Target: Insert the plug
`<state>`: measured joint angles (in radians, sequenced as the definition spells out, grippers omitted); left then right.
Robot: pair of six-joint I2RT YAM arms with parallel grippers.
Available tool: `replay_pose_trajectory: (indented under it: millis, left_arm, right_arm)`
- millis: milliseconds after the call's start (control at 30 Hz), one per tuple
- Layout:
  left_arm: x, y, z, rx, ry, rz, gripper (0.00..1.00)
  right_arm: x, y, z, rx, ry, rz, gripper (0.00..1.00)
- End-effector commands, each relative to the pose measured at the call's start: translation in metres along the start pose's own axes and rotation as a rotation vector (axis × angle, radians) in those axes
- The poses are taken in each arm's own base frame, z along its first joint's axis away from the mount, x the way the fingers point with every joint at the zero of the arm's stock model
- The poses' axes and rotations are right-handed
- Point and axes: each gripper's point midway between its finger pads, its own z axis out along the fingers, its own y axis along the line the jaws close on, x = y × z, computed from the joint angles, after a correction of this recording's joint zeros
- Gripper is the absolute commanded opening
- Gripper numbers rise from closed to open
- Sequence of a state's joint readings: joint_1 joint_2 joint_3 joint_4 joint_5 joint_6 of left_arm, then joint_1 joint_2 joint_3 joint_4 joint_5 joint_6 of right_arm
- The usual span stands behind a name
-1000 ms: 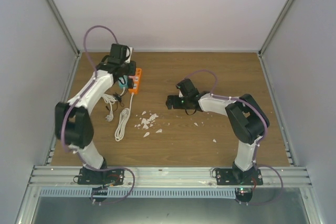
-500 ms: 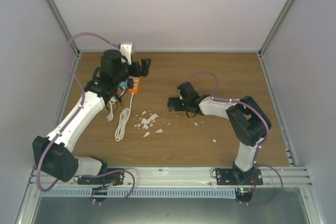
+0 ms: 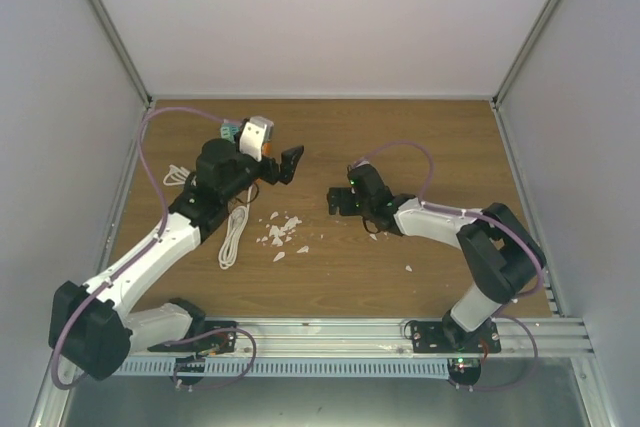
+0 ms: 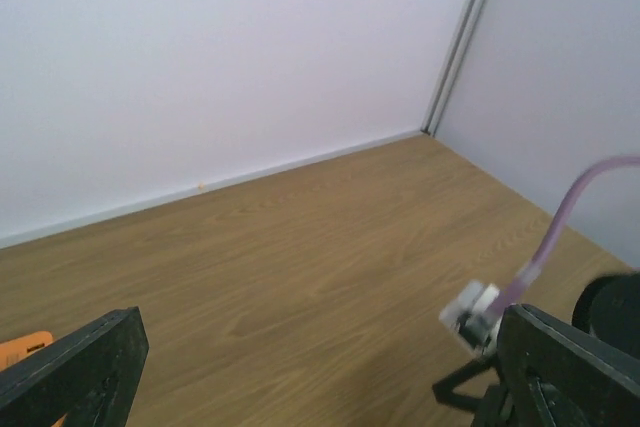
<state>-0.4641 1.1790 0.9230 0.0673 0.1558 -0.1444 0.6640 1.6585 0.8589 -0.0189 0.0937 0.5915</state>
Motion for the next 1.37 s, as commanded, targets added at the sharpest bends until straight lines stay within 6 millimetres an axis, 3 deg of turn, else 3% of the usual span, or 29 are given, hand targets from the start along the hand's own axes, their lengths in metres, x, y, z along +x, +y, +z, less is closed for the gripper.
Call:
replay_pose_trajectory:
  millis: [0,200,500,733,1067,1333]
  left_arm:
    - [0.003,-0.015,-0.017,0.082,-0.130,0.094,0.99]
    - [0.047,-0.006,-0.013,0.079,-0.129,0.096,0.99]
    - [0.079,0.011,0.014,0.088,-0.062,0.093,0.99]
    - [0.076,0.018,0.012,0.084,-0.114,0.067,0.99]
    - [0.067,0.029,-0.007,0.020,-0.192,0.072,0.99]
    - [0.065,0.034,-0.013,-0.006,-0.212,0.079,0.99]
  right_arm:
    - [-0.018,-0.002,-0.011,0.023,-0.107,0.016,1.00]
    - [-0.013,-0.002,-0.008,0.017,-0.087,0.040,1.00]
    - [-0.006,0.001,-0.003,0.005,-0.063,0.041,1.00]
    - [-0.009,-0.001,-0.011,0.014,-0.088,0.042,1.00]
    - [-0.002,0.001,0.000,0.006,-0.057,0.036,0.98]
    - [-0.006,-0.002,-0.007,0.014,-0.095,0.036,0.97]
